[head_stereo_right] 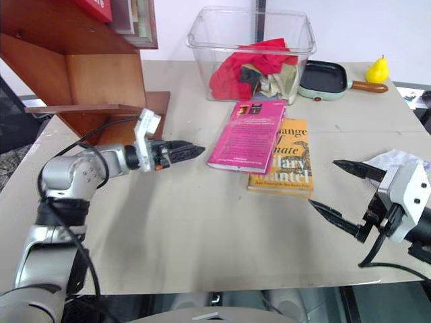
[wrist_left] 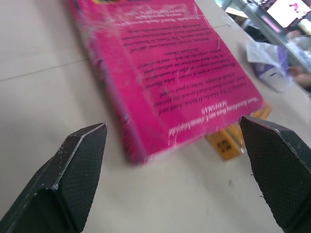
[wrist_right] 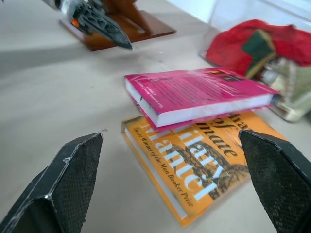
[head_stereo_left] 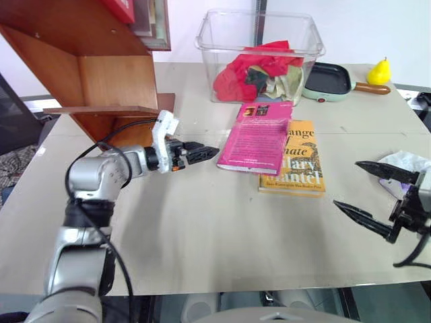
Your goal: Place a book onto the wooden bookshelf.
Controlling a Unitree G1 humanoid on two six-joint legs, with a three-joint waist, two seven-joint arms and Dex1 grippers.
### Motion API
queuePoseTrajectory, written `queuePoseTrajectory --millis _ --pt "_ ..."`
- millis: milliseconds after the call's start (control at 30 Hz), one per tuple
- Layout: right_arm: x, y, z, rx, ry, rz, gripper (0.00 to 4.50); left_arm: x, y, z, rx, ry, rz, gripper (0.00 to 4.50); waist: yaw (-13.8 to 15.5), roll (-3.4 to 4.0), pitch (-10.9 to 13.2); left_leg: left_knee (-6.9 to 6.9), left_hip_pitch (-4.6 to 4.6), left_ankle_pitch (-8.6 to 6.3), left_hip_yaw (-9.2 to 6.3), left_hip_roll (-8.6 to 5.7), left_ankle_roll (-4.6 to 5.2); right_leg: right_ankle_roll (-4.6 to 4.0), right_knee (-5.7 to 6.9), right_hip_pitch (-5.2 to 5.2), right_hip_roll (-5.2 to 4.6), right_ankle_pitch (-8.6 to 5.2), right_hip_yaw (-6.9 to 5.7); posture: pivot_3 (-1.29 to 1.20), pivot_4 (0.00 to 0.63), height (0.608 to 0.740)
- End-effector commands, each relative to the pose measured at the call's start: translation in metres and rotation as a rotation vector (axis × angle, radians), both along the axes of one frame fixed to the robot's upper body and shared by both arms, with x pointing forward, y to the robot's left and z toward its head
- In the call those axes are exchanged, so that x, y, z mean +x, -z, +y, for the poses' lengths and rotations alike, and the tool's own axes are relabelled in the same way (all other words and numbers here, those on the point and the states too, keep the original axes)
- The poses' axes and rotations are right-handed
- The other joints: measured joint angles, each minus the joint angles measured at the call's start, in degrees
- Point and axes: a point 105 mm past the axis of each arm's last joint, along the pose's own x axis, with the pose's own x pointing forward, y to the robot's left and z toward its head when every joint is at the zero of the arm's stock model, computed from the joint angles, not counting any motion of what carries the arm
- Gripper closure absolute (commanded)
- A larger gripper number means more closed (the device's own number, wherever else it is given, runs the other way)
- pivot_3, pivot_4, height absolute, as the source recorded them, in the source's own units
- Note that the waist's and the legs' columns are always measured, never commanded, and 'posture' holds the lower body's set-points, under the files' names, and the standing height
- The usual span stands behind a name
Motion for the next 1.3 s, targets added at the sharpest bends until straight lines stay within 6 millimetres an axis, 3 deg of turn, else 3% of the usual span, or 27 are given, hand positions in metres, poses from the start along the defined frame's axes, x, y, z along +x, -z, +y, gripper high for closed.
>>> queuePoseTrajectory --millis 33,167,467,600,733,867,1067,1300 --pt "-0.009 -0.010 0.003 -0.011 0.050 -0.057 0.04 0.015 0.004 -0.006 -0.007 -0.001 0.092 0.00 -0.1 -0.01 0.0 -0.01 -0.01 0.00 -0.01 -0.02 0.00 0.00 0.00 0.00 0.00 0.00 -0.01 0.00 0.150 0.740" --pt "-0.019 -0.012 0.003 -0.016 0.094 -0.060 0.04 0.031 0.010 -0.023 0.011 0.003 0.138 0.00 0.2 -0.04 0.0 -0.07 -0.07 0.00 -0.10 -0.03 0.00 -0.06 -0.02 -0.04 0.01 0.02 -0.08 0.00 0.150 0.740" --pt "-0.028 -0.011 0.001 -0.012 0.128 -0.047 0.04 0.044 0.023 -0.040 0.039 -0.011 0.150 0.00 0.2 -0.09 0.0 -0.11 -0.14 -0.01 -0.08 -0.05 0.01 -0.06 -0.11 -0.06 -0.03 0.01 -0.05 0.00 0.150 0.740" --pt "-0.028 -0.009 0.003 -0.012 0.127 -0.038 0.04 0.032 0.005 -0.064 -0.199 0.102 0.263 0.00 0.8 -0.12 0.0 -0.04 -0.14 0.00 -0.09 -0.06 0.01 -0.19 -0.09 -0.03 -0.05 -0.15 -0.06 0.00 0.150 0.740" --pt "-0.027 -0.008 0.004 -0.018 0.123 -0.030 0.04 0.018 -0.008 -0.064 -0.379 0.182 0.381 0.00 0.6 -0.18 0.0 -0.03 -0.21 -0.01 -0.10 -0.12 0.01 -0.20 -0.09 -0.05 -0.08 -0.14 -0.05 0.00 0.150 0.740" --pt "-0.027 -0.007 0.004 -0.025 0.123 -0.023 0.04 0.018 -0.002 -0.063 -0.402 0.155 0.429 0.00 0.3 -0.18 0.0 -0.11 -0.19 -0.01 -0.20 -0.11 0.01 -0.05 -0.09 -0.06 -0.05 -0.01 -0.11 0.00 0.150 0.740" --pt "-0.026 -0.007 0.005 -0.035 0.125 -0.023 0.04 0.018 0.030 -0.078 -0.324 0.055 0.504 0.00 0.5 -0.19 0.0 -0.08 -0.20 -0.01 -0.19 -0.15 0.01 -0.02 -0.10 -0.04 -0.11 0.00 -0.09 0.00 0.150 0.740" --pt "-0.027 -0.005 0.002 -0.040 0.137 -0.009 0.04 0.023 0.036 -0.086 -0.397 -0.046 0.532 0.00 0.6 -0.21 0.0 -0.07 -0.17 0.00 -0.21 -0.16 0.01 -0.02 -0.06 -0.04 -0.12 0.01 -0.09 0.00 0.150 0.740"
